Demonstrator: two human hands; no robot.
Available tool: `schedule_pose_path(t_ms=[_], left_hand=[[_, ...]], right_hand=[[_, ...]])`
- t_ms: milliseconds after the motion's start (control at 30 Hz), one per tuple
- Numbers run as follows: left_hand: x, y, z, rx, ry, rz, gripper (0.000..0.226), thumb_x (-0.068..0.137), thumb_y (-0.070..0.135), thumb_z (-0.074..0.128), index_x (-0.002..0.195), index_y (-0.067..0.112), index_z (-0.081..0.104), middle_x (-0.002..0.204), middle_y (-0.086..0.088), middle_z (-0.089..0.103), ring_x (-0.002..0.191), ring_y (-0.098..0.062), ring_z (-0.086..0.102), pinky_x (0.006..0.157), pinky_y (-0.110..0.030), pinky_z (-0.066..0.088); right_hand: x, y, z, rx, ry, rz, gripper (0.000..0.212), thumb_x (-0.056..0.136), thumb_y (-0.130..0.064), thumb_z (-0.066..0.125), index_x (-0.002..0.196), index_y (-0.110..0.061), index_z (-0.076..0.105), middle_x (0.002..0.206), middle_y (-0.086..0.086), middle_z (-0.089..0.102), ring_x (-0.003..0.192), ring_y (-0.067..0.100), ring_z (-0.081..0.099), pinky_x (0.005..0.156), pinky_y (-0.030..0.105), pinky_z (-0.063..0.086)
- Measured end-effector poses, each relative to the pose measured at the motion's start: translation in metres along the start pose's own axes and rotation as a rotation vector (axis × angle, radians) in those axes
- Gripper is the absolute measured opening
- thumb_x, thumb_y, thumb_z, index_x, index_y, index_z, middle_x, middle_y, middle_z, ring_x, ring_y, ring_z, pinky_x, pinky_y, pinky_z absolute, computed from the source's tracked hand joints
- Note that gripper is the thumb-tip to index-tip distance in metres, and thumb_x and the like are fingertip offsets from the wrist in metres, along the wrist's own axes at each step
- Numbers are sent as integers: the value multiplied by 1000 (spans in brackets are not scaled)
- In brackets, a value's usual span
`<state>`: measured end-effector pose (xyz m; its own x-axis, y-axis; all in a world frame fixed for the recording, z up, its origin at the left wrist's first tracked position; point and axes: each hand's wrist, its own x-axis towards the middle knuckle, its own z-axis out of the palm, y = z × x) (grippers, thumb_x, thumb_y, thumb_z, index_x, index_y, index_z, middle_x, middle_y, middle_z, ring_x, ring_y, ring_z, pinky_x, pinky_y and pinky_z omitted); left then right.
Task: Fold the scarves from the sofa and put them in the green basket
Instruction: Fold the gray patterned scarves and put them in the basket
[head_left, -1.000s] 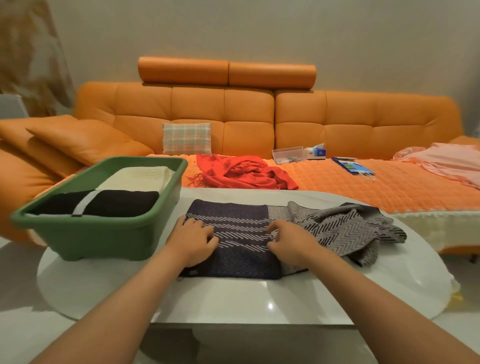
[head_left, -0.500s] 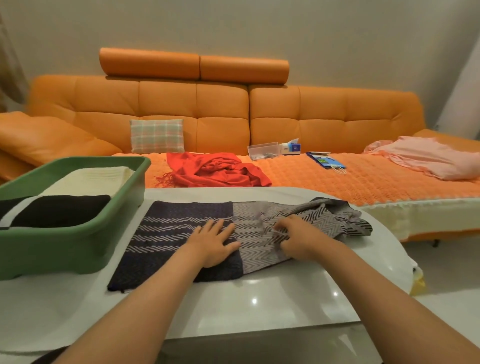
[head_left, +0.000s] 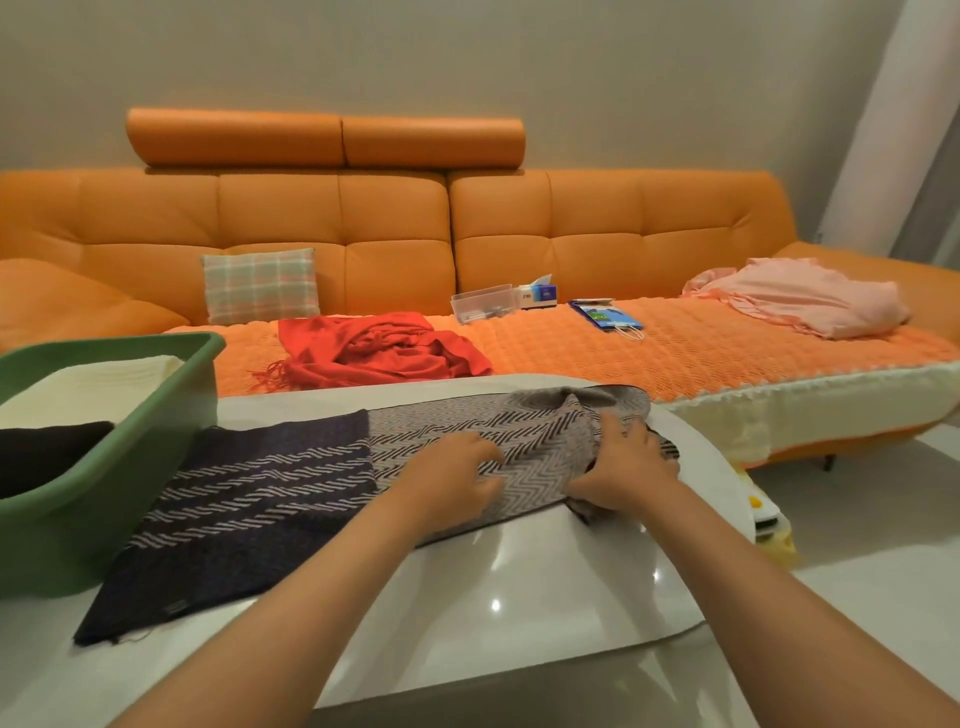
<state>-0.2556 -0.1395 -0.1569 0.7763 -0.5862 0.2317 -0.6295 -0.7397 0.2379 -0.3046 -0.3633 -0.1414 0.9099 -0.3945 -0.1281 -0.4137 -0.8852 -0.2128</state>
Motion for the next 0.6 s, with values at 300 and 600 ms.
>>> schedule_pose_path(t_ms=[300,600], left_hand=[[26,24,36,9,7,157,11,85,27,58,87,22,68,94,9,59,92,-14,55,66,-29,42],[26,27,42,25,103,39,36,93,47,56,125,30,61,127,7,57,123,-16,47,104,-37,38]], right_hand=[[28,42,-2,-8,6,-304,63,86,-24,70,145,-21,48,163,8,18,147,30,24,115,43,33],[26,28,-9,-165,453,-372,54,94,-11,51,146,-20,42,159,10,28,148,30,19,118,45,16]])
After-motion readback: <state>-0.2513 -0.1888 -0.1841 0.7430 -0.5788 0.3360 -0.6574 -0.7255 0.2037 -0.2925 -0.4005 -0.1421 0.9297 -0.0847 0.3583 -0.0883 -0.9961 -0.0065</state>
